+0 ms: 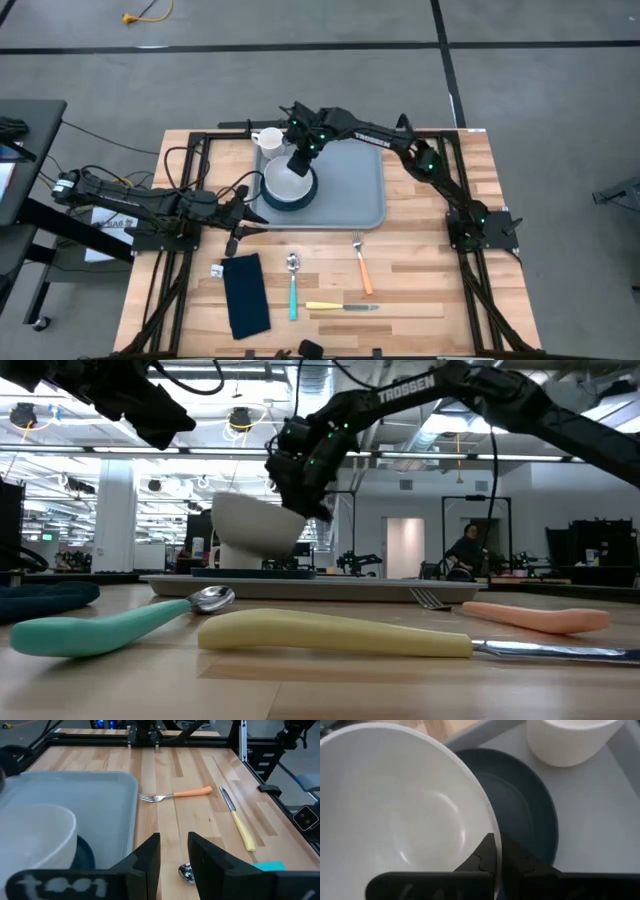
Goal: Set up tray
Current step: Put the white bowl on the green plate
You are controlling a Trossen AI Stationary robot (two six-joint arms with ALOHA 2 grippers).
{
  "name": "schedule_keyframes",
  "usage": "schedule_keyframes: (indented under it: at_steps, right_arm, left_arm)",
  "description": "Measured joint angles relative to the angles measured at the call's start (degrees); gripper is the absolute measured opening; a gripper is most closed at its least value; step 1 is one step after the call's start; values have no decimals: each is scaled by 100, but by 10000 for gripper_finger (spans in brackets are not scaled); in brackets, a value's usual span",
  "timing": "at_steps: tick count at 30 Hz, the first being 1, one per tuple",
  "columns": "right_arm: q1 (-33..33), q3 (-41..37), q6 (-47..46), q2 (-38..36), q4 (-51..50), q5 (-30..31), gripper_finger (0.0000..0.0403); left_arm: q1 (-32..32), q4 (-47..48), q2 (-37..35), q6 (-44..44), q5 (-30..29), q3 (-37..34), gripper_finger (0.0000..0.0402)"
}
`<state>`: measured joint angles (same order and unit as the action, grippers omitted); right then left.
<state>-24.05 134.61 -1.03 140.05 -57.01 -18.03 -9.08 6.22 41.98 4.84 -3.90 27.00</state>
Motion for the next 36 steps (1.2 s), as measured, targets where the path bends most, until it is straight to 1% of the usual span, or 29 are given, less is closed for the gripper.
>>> schedule_keyframes:
  at_steps: [6,21,30,33,36]
  right_arm:
    - [-48,-9,1,202,-157,38,0]
    - [-32,-4,-48,183,-69,311,5]
    - [-31,-4,-20,183,-62,301,7]
    - [-26,-4,-18,183,-62,290,13]
    - [-3,-4,-3,183,-62,285,28]
  left_arm:
    - [0,39,0,-6,0,0,87]
    - [0,43,0,-9,0,0,87]
    - [0,41,0,-9,0,0,87]
    - [0,41,0,-9,0,0,87]
    - [0,41,0,-9,0,0,87]
